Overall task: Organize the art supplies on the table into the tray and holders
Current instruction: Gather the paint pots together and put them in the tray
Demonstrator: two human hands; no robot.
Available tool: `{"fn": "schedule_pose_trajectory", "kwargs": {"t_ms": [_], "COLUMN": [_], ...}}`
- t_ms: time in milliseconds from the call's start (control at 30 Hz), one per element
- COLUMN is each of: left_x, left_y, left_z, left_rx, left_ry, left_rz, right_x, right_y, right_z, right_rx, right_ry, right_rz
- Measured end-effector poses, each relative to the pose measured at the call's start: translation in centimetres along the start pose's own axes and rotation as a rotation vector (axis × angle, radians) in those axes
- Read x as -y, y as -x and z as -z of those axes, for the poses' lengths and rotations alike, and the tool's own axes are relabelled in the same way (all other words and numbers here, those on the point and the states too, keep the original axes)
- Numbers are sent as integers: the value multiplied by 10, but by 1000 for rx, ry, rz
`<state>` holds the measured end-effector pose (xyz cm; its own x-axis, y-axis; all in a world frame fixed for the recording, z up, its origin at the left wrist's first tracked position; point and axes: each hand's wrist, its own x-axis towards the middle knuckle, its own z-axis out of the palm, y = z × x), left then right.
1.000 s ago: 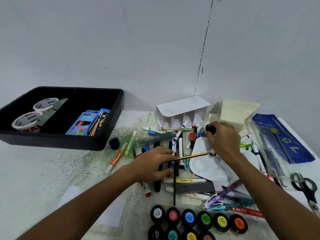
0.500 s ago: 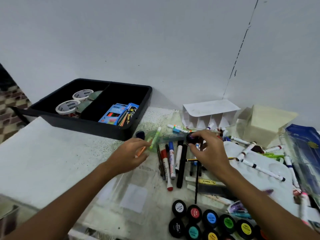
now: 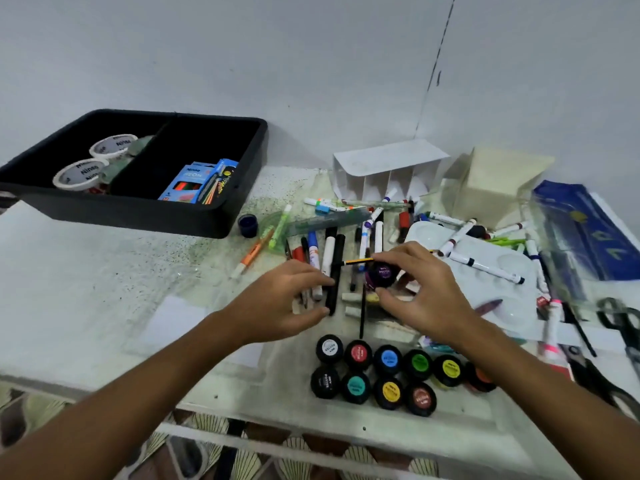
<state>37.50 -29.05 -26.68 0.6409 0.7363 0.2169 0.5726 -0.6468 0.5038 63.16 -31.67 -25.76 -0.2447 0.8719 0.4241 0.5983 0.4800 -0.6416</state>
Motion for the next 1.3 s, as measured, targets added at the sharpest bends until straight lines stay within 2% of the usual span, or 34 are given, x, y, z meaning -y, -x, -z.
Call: {"fn": "schedule_pose_trajectory", "kwargs": {"t_ms": [200, 367, 567, 733, 1067, 1300], "left_x": [-59, -91, -97, -96, -98, -99], "left_y": [-10, -2, 2, 4, 7, 11], "left_z": [-30, -56, -73, -77, -79, -83], "left_rx": [70, 127, 90, 66, 53, 53], "left_ry": [-88, -194, -279, -289, -281, -281], "left_rz": [-238, -332, -337, -322, -296, -251], "right_x": [4, 12, 16, 22, 23, 38], "right_y": [65, 114, 136, 139, 150, 134], "right_z": [43, 66, 66, 61, 48, 59], "right_rx": [82, 154, 229, 222, 220, 333], "right_ry": [48, 105, 226, 269, 324, 486], "right_rz": [45, 115, 123, 42, 3, -23]}}
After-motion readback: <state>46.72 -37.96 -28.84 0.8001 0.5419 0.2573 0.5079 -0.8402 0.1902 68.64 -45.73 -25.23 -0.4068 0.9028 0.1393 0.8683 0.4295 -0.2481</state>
